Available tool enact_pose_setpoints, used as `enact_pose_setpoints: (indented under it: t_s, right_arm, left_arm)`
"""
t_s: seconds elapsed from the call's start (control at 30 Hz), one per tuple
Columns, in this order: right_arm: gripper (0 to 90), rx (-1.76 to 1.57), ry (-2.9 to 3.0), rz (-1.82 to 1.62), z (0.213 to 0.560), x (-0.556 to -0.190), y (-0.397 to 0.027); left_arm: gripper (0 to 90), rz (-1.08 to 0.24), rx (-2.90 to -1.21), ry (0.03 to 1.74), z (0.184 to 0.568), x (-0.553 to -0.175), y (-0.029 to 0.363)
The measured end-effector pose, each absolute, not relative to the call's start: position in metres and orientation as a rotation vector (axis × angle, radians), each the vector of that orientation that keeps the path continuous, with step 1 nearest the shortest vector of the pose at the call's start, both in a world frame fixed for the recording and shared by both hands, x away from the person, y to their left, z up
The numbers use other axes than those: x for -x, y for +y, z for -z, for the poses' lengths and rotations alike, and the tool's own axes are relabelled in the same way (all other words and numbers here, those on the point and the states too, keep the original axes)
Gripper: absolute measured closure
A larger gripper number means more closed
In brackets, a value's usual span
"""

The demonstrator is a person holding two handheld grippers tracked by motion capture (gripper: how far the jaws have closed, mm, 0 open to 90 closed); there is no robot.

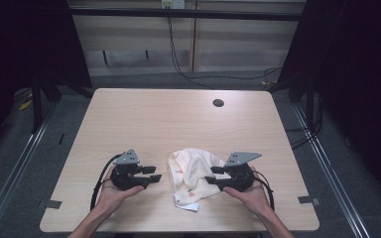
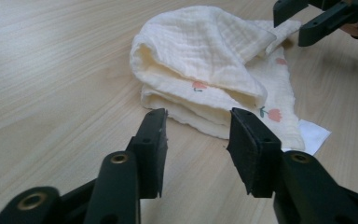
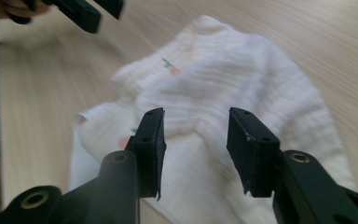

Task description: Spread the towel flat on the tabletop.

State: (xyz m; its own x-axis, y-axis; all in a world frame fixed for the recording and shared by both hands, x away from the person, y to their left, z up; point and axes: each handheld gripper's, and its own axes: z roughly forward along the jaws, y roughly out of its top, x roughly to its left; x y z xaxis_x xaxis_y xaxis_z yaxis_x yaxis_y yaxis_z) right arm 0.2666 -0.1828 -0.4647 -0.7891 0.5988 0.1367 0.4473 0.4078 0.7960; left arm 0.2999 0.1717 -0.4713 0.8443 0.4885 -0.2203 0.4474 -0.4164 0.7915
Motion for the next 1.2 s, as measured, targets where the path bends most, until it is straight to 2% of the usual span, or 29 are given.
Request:
enact_pose_setpoints:
  t_s: [0.03, 0.07, 0.1, 0.33, 0.47, 0.6, 1.07, 1.1, 1.2]
  right_arm:
    - [58.1, -0.934, 2.489, -1.327, 0.465, -0.267, -0.183]
    - [65.1, -0.899, 2.513, -1.338, 0.463, -0.267, -0.173]
    - [67.2, -0.875, 2.528, -1.34, 0.463, -0.268, -0.169]
    - [77.1, -0.748, 2.616, -1.326, 0.47, -0.279, -0.127]
    - [76.9, -0.728, 2.662, -1.279, 0.482, -0.281, -0.12]
    - [71.4, -0.75, 2.688, -1.22, 0.496, -0.285, -0.121]
    - [69.7, -0.687, 2.675, -1.244, 0.506, -0.279, -0.111]
    - [69.9, -0.685, 2.668, -1.247, 0.506, -0.278, -0.11]
    - [81.4, -0.68, 2.653, -1.201, 0.505, -0.279, -0.107]
  left_arm:
    - [53.8, -0.054, -2.068, 0.684, 0.471, -0.3, 0.172]
    - [51.7, -0.06, -2.064, 0.691, 0.471, -0.301, 0.172]
    - [51.7, -0.059, -2.06, 0.693, 0.471, -0.301, 0.173]
    - [49.6, -0.069, -2.054, 0.707, 0.471, -0.302, 0.178]
    - [49.1, -0.07, -2.061, 0.701, 0.472, -0.301, 0.178]
    - [48.5, -0.069, -2.071, 0.697, 0.472, -0.302, 0.179]
    - [47.5, -0.065, -2.084, 0.682, 0.474, -0.3, 0.176]
    - [47.4, -0.065, -2.089, 0.68, 0.474, -0.3, 0.175]
    - [47.3, -0.064, -2.09, 0.675, 0.474, -0.299, 0.174]
